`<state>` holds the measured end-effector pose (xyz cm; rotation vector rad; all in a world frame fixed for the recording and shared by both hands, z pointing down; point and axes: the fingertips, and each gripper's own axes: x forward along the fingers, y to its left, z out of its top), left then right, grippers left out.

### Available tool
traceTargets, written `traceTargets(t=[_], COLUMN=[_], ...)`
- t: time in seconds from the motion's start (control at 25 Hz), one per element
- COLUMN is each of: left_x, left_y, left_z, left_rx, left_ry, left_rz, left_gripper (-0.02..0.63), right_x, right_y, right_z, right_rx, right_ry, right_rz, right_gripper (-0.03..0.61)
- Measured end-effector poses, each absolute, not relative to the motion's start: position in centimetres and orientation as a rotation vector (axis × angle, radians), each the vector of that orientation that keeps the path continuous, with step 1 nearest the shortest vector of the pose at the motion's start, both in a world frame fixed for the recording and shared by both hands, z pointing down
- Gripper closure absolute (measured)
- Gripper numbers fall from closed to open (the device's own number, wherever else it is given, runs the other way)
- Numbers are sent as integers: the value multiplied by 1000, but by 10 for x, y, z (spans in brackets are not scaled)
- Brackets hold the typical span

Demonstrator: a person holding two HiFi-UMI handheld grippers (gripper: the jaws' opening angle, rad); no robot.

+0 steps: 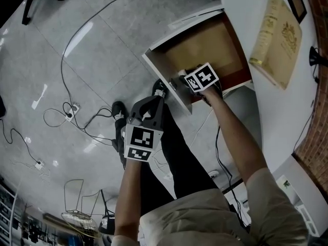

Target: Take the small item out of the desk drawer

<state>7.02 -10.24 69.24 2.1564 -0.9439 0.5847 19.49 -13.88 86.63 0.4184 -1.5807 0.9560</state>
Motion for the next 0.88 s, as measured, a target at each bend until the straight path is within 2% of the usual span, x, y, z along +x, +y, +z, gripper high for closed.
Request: traceTargets(t=[0.88], left_x=[71], left_y=[-84], left_z=[675], left_rx=[2263], left_ry=[-823], left_rz=[623], left_gripper=[598], right_x=[193], right_y=[-139], right_z=[856], right_rx=[519], right_ry=[-1578], right_rz=[881], right_gripper=[442])
